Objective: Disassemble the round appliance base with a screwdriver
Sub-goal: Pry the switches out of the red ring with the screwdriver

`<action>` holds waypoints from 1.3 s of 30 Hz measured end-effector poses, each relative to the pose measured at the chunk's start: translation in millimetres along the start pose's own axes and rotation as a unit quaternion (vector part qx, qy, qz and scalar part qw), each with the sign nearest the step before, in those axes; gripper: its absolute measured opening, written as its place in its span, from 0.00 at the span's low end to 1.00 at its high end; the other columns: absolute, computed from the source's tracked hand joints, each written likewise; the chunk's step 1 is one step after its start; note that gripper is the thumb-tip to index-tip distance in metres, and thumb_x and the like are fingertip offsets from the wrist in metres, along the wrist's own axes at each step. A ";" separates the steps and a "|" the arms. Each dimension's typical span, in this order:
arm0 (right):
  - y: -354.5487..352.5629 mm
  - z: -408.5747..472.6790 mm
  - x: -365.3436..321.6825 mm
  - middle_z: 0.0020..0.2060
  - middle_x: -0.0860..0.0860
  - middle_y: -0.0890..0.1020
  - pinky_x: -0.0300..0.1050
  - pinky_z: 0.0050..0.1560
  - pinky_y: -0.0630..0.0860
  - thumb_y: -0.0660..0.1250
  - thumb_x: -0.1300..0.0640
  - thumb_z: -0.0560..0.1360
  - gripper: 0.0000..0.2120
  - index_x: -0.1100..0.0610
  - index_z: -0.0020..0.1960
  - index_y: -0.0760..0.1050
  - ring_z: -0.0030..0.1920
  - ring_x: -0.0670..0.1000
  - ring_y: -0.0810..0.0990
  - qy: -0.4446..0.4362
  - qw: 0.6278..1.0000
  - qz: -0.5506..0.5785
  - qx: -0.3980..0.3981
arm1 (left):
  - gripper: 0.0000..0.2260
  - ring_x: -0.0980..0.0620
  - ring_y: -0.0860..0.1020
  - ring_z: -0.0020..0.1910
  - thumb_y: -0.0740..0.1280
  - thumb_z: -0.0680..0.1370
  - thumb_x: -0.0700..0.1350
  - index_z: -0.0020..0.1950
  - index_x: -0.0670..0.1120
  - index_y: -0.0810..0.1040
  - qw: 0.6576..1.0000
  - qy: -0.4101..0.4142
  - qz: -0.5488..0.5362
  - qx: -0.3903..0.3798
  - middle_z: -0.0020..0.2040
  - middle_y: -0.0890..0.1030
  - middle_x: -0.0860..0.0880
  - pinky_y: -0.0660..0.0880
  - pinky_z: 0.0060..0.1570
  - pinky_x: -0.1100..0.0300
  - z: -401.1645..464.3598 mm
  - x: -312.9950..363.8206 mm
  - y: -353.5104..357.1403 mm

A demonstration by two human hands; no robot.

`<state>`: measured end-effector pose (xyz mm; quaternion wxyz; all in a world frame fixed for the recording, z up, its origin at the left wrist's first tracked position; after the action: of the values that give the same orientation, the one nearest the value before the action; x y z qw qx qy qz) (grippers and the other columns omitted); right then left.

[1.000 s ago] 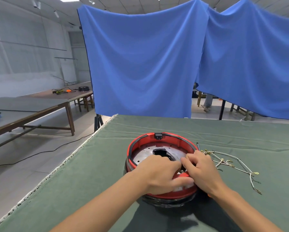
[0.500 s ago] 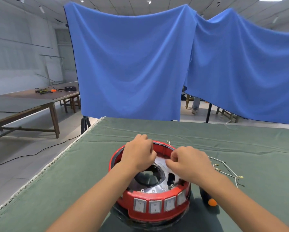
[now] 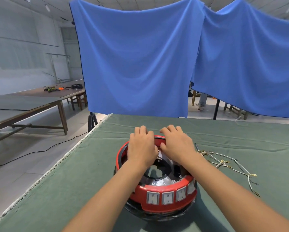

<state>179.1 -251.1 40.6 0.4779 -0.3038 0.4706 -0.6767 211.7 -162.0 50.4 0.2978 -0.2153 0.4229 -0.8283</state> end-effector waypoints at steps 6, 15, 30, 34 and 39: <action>29.4 -6.7 6.8 0.67 0.52 0.68 0.51 0.60 0.70 0.60 0.50 0.78 0.26 0.49 0.74 0.57 0.65 0.58 0.69 0.005 0.995 0.024 -0.092 | 0.16 0.45 0.68 0.60 0.63 0.75 0.49 0.61 0.46 0.67 0.994 -0.086 0.029 -0.066 0.60 0.71 0.46 0.65 0.56 0.54 -2.9 -28.6 18.9; 15.0 -13.9 9.7 0.60 0.54 0.74 0.52 0.55 0.68 0.63 0.48 0.74 0.19 0.55 0.61 0.63 0.61 0.59 0.71 0.035 0.996 -0.030 -0.076 | 0.14 0.39 0.76 0.56 0.64 0.76 0.51 0.56 0.43 0.72 0.983 0.015 0.020 -0.183 0.57 0.73 0.43 0.70 0.48 0.50 13.1 -5.0 50.6; 32.0 -2.6 10.7 0.57 0.54 0.79 0.49 0.47 0.69 0.57 0.55 0.80 0.11 0.54 0.60 0.72 0.56 0.60 0.77 0.016 0.997 0.039 -0.065 | 0.11 0.37 0.76 0.56 0.58 0.79 0.42 0.58 0.39 0.70 0.979 0.067 0.110 -0.156 0.59 0.77 0.40 0.69 0.48 0.50 12.0 4.2 53.3; 30.4 -1.5 12.9 0.56 0.54 0.80 0.47 0.43 0.65 0.57 0.59 0.78 0.11 0.53 0.59 0.73 0.55 0.60 0.78 0.028 0.998 0.029 -0.056 | 0.10 0.37 0.76 0.56 0.58 0.78 0.41 0.57 0.39 0.70 0.981 0.059 0.095 -0.159 0.58 0.78 0.40 0.66 0.43 0.52 11.3 3.8 51.6; 28.8 -2.3 12.2 0.55 0.54 0.81 0.48 0.43 0.65 0.57 0.59 0.78 0.11 0.54 0.58 0.73 0.55 0.60 0.78 0.030 0.998 0.029 -0.053 | 0.06 0.36 0.77 0.49 0.56 0.79 0.41 0.55 0.41 0.66 0.981 0.113 0.081 -0.137 0.54 0.78 0.41 0.64 0.39 0.51 8.7 9.0 46.5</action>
<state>183.1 -264.6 12.6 0.4661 -0.2944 0.5284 -0.6456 224.9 -194.7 17.6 0.2819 -0.1242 0.5796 -0.7545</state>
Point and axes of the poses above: each hand's wrist, its own z-axis towards the middle knuckle, its own y-axis out of the palm, x = y × z, the point moved 10 cm from there along z, towards the middle knuckle
